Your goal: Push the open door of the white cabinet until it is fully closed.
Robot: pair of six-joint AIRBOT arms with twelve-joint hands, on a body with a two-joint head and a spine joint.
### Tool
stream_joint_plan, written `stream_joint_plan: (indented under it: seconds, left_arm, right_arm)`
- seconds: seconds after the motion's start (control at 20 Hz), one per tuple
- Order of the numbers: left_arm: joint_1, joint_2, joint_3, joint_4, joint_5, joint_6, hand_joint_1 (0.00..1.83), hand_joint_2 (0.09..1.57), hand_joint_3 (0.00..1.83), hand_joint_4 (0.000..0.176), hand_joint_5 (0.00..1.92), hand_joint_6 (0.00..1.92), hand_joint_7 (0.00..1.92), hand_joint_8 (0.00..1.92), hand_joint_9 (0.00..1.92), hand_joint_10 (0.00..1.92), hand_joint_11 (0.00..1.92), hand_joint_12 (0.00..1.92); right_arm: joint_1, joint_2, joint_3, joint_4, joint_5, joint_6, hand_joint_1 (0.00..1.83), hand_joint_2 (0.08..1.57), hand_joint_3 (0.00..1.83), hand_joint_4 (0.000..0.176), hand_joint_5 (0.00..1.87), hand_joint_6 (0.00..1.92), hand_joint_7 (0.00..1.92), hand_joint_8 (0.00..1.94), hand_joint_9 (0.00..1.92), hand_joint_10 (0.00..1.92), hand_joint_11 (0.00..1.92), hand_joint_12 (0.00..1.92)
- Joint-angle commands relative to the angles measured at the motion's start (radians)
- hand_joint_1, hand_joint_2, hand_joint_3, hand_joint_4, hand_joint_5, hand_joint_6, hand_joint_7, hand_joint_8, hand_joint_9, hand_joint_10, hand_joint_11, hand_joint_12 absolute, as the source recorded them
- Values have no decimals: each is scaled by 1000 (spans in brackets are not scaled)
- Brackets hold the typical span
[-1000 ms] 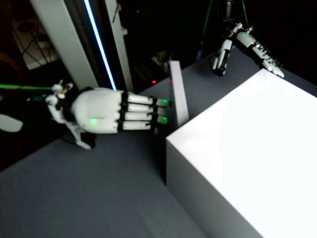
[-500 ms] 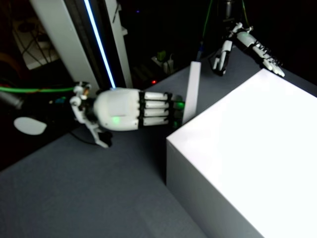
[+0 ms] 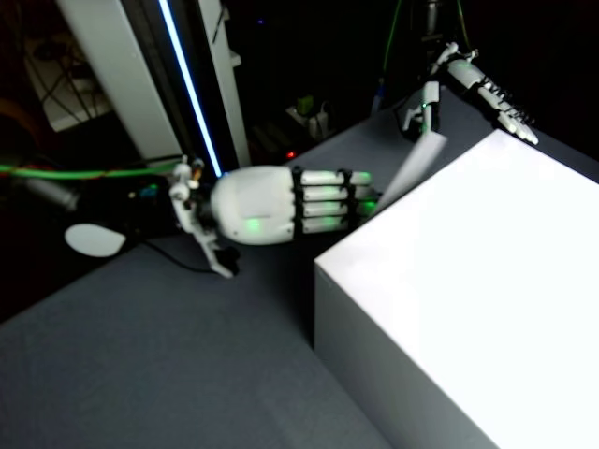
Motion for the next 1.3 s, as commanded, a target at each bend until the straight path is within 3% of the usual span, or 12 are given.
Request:
stream_joint_plan:
  seconds: [0.0, 0.2, 0.25, 0.4, 0.65, 0.7, 0.75, 0.95, 1.0, 1.15, 1.2, 1.25]
  left_arm:
    - [0, 0, 2, -16, -132, -8, 769, 1242, 19, 6, 0, 0, 0, 0, 0, 0, 0, 0]
    - [0, -1, 2, -17, -133, -8, 800, 1257, 15, 3, 0, 0, 0, 0, 0, 0, 0, 0]
    - [0, -2, 3, -17, -132, -8, 827, 1255, 10, 2, 0, 0, 0, 0, 0, 0, 0, 0]
    - [0, -4, 4, -17, -132, -8, 818, 1251, 6, 0, 5, 2, 0, 0, 0, 0, 0, 0]
    - [1, -4, 3, -17, -138, -9, 799, 1256, 5, 13, 2, 0, 0, 0, 0, 0, 0, 0]
    - [2, -4, 2, -17, -141, -9, 796, 1257, 5, 19, 0, 0, 0, 0, 0, 0, 0, 0]
    - [3, -4, 1, -18, -144, -9, 780, 1267, 8, 15, 0, 0, 0, 0, 0, 0, 0, 0]
    - [14, 1, -6, -29, -162, -9, 759, 1278, 10, 30, 0, 0, 0, 0, 0, 0, 0, 0]
    - [17, 2, -8, -32, -167, -9, 783, 1282, 9, 12, 0, 0, 0, 0, 0, 0, 0, 0]
    - [34, 10, -16, -47, -188, -9, 831, 1277, 3, 2, 15, 5, 0, 0, 0, 0, 0, 0]
    - [36, 11, -18, -50, -194, -9, 876, 1262, 0, 0, 41, 11, 0, 0, 0, 0, 10, 5]
    - [38, 12, -19, -51, -196, -9, 866, 1262, 0, 0, 40, 8, 0, 0, 0, 0, 1, 0]
  right_arm:
    - [19, -8, 6, 10, 93, 6, 632, 1400, 0, 0, 44, 1, 22, 1, 19, 3, 0, 94]
    - [48, -38, 35, 11, 40, 0, 593, 1416, 0, 0, 14, 1, 0, 0, 19, 2, 0, 79]
    - [58, -46, 42, 19, 18, -10, 455, 1443, 6, 0, 2, 0, 0, 0, 3, 0, 0, 15]
    - [72, -60, 54, 48, -4, -46, 647, 1378, 0, 0, 27, 7, 0, 0, 0, 0, 0, 0]
    - [73, -59, 54, 60, -10, -48, 522, 1399, 1, 0, 46, 10, 20, 6, 31, 11, 41, 23]
    - [73, -59, 45, 55, -8, -48, 401, 1419, 3, 0, 44, 4, 18, 2, 55, 10, 7, 258]
    - [73, -56, 27, 42, 4, -48, 583, 1389, 0, 0, 158, 19, 186, 21, 204, 48, 0, 933]
    - [50, 10, -36, 1, 69, -14, 590, 1395, 0, 0, 158, 9, 210, 10, 235, 52, 0, 1124]
    - [42, 26, -45, -8, 83, -3, 565, 1403, 2, 0, 178, 9, 235, 6, 255, 53, 0, 1145]
    - [-4, 94, -88, -19, 147, 27, 531, 1416, 2, 0, 184, 6, 234, 5, 187, 20, 0, 922]
    - [-27, 124, -104, -20, 175, 38, 551, 1408, 0, 0, 167, 7, 286, 20, 281, 81, 0, 1342]
    - [-41, 142, -114, -19, 191, 42, 488, 1437, 6, 0, 106, 1, 158, 3, 190, 53, 0, 1278]
